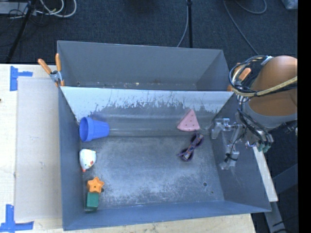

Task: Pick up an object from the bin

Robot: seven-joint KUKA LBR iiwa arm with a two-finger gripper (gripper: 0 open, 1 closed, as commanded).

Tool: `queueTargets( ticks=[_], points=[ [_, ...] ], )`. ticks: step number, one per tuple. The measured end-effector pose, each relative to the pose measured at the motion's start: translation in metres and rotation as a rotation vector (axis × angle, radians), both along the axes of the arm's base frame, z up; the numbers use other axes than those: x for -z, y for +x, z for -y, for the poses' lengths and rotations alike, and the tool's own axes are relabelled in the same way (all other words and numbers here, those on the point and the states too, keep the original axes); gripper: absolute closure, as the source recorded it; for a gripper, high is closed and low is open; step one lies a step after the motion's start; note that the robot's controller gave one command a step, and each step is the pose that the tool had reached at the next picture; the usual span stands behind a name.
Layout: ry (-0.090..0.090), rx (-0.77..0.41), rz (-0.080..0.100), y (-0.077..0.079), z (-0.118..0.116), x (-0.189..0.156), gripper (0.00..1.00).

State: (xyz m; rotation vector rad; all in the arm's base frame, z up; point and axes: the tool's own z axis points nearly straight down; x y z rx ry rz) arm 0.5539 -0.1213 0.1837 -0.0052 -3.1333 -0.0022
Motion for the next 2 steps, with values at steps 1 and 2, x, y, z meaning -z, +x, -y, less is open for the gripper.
queueTargets(
  ticks=[1, 2],
  points=[
    [-0.001, -0.003, 0.007, 0.001, -0.001, -0.005, 0.0],
    [0.0, -0.103, 0.008, 0.028, -0.001, 0.049, 0.0]
  ],
)
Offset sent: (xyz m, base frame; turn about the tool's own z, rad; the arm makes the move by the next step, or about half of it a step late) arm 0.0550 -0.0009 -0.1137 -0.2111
